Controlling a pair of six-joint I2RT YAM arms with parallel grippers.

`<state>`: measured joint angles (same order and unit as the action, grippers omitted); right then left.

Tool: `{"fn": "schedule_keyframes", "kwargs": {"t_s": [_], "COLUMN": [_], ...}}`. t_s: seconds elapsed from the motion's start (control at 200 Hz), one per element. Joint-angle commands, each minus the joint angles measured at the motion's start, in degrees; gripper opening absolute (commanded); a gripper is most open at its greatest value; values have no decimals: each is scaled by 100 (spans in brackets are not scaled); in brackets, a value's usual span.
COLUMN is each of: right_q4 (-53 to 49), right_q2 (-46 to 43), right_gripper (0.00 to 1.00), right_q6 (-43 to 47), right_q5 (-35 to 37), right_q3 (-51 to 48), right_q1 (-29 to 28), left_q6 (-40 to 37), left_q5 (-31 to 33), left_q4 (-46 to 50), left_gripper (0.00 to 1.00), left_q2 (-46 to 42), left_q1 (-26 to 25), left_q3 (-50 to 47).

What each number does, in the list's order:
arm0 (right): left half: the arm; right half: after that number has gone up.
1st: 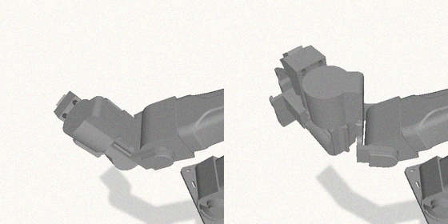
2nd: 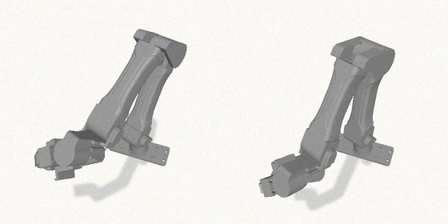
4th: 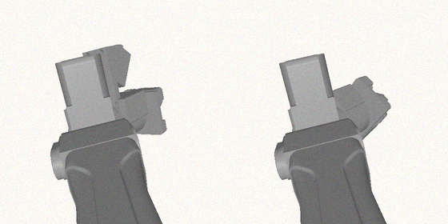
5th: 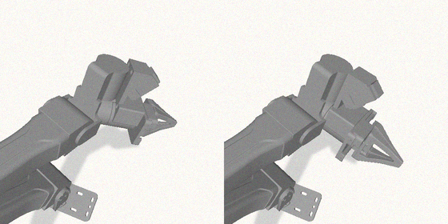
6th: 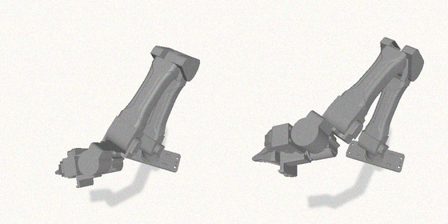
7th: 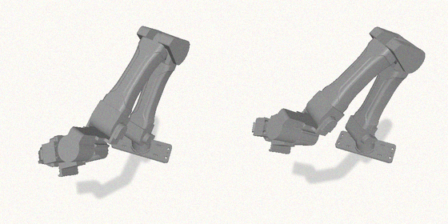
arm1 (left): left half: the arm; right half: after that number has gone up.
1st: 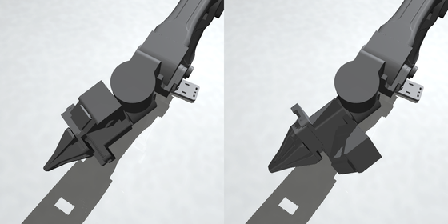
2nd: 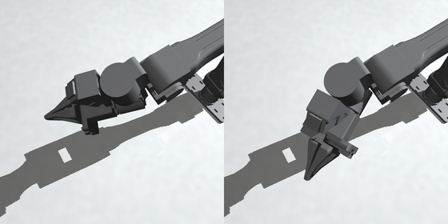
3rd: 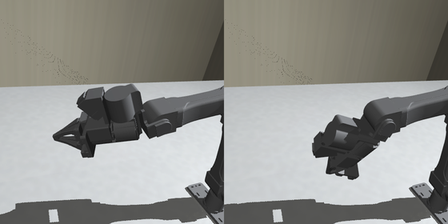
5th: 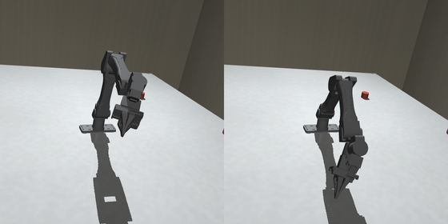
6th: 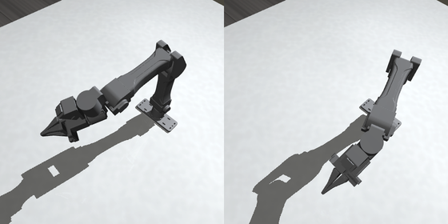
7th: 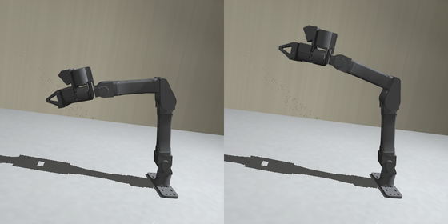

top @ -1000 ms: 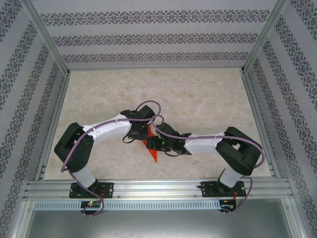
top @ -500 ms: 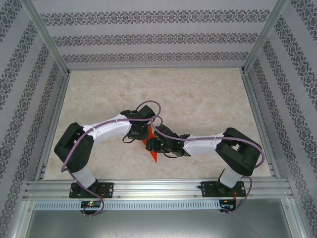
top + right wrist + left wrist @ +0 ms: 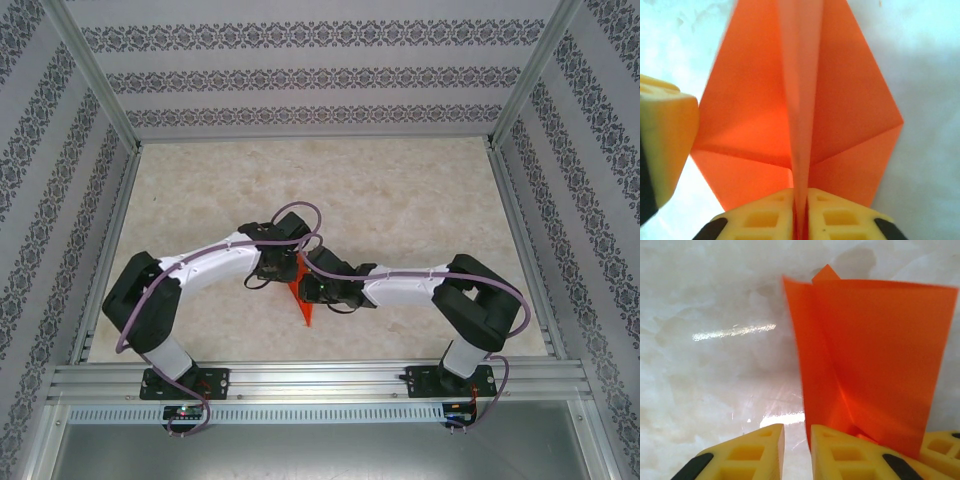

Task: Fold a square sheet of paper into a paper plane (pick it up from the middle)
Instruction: Turn over the paper plane at the center of the table.

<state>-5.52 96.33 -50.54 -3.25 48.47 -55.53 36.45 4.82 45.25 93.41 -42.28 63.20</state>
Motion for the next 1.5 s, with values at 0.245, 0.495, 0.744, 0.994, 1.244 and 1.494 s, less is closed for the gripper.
{"fn": "schedule_keyframes", "kwargs": {"t_s": [0.245,0.495,0.744,0.994,1.244,1.494], "right_q4": [-2760,-2814,-2728,-2564,-2660,-3329], "right_q2": [-390,268,883,1115,1616,730], "right_gripper": [9,13,16,23,29,42], "right_q6": [404,596,713,607,361,880], "right_q5": [1886,1781,1684,1584,1446,1803], "right_q3": [1311,1647,1704,1483,1409,2078], "right_q1": [188,683,768,754,667,745], "left_q6": [554,617,609,503,464,361], "left_q5": [453,221,19,-10,45,156], "left_q4": [-466,-552,-595,-615,-603,-645], "left_gripper": [37,38,38,39,40,41], "left_q2": [-2275,-2939,-3167,-3164,-3206,-3250], "left_q1": [596,1303,1543,1623,1701,1758], "left_q3": [-811,-1521,-1786,-1836,-1881,-1897]}}
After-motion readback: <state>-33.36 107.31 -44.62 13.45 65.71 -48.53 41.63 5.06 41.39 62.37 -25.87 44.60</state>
